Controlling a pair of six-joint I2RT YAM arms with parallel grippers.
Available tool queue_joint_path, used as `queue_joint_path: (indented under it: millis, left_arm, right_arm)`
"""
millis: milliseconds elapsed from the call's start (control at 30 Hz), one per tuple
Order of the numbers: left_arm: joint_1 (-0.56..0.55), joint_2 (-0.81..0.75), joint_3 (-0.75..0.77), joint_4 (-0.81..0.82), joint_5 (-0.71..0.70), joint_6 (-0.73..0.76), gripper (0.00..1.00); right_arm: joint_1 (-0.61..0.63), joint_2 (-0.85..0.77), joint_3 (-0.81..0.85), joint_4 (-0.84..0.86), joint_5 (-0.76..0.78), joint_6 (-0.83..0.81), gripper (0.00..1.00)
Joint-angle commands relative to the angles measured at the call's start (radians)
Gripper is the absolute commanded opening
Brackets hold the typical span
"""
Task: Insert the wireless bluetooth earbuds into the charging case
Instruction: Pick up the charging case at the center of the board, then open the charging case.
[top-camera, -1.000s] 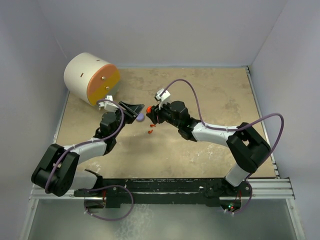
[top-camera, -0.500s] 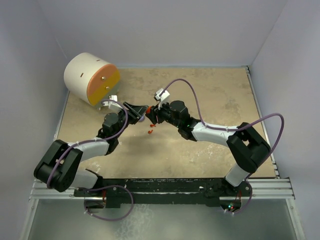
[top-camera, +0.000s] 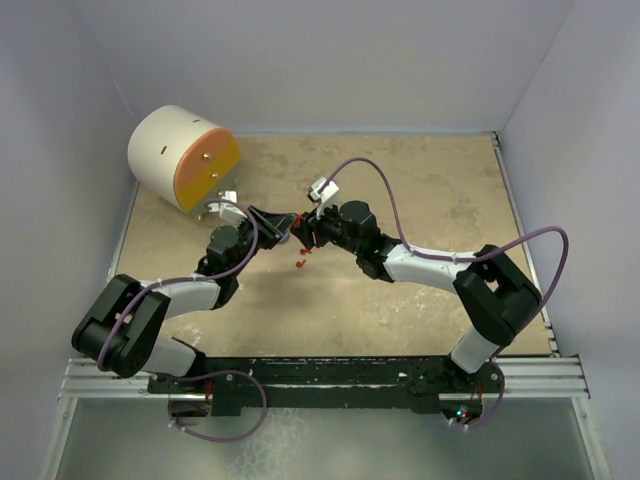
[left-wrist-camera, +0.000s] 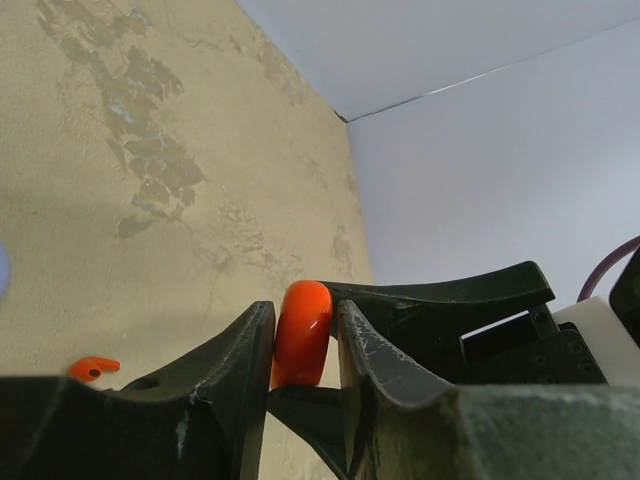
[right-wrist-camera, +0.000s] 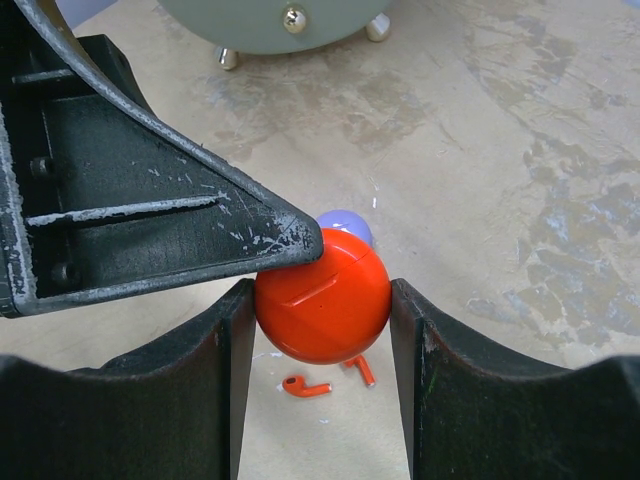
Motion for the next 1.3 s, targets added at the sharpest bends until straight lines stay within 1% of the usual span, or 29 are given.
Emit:
queue_joint_path:
  millis: [0, 233, 333, 367, 400, 433, 467, 600, 633, 667, 733, 800, 967, 1033, 1133, 1267]
  left_arm:
    - [-0.006, 0.005, 0.010, 0.071, 0.013, 0.024, 0.29]
    - [-0.009, 0.018, 0.010, 0.087, 0.021, 0.021, 0.23]
    - [-0.011, 0.023, 0.013, 0.091, 0.023, 0.020, 0.15]
    - [-0.010, 0.026, 0.014, 0.091, 0.025, 0.020, 0.10]
    - [-0.011, 0.028, 0.016, 0.092, 0.026, 0.021, 0.02]
    - [-0.010, 0.028, 0.017, 0.092, 0.026, 0.021, 0.00]
    - [-0.010, 0.028, 0.018, 0.091, 0.025, 0.021, 0.00]
    - [-0.010, 0.020, 0.018, 0.083, 0.006, 0.016, 0.00]
    - [-0.010, 0.016, 0.020, 0.070, -0.004, 0.013, 0.00]
    - [-0.010, 0.009, 0.024, 0.049, -0.014, 0.012, 0.00]
    - [-0.009, -0.007, 0.037, 0.000, -0.037, 0.017, 0.00]
    - [-0.007, -0.023, 0.060, -0.058, -0.057, 0.028, 0.00]
    - [0.015, -0.041, 0.095, -0.116, -0.073, 0.017, 0.00]
    - [0.029, -0.038, 0.102, -0.118, -0.061, 0.005, 0.00]
    - [0.041, -0.031, 0.104, -0.107, -0.041, -0.011, 0.00]
    - [0.044, -0.014, 0.096, -0.071, -0.026, -0.034, 0.00]
  right_arm:
    - [-0.009, -0.029, 0.030, 0.039, -0.021, -0.016, 0.04]
    - [-0.011, -0.033, 0.028, 0.041, -0.034, -0.014, 0.04]
    - [-0.014, -0.034, 0.028, 0.041, -0.038, -0.013, 0.04]
    - [-0.015, -0.034, 0.030, 0.041, -0.039, -0.012, 0.05]
    - [-0.016, -0.033, 0.031, 0.040, -0.041, -0.010, 0.09]
    - [-0.017, -0.033, 0.032, 0.039, -0.042, -0.008, 0.16]
    - [-0.018, -0.031, 0.033, 0.037, -0.042, -0.004, 0.23]
    - [-0.024, -0.036, 0.036, 0.031, -0.039, 0.003, 0.69]
    - [-0.026, -0.038, 0.037, 0.027, -0.035, 0.004, 0.77]
    - [-0.026, -0.044, 0.034, 0.025, -0.030, 0.006, 0.83]
    - [-0.028, -0.066, 0.025, 0.024, -0.019, 0.008, 0.90]
    - [-0.034, -0.096, 0.008, 0.025, -0.008, 0.015, 0.94]
    - [-0.065, -0.198, -0.045, 0.000, 0.052, 0.031, 0.97]
    - [-0.090, -0.241, -0.068, -0.002, 0.085, 0.050, 1.00]
    - [-0.128, -0.268, -0.073, -0.029, 0.117, 0.075, 1.00]
    - [-0.130, -0.266, -0.075, -0.031, 0.149, 0.088, 1.00]
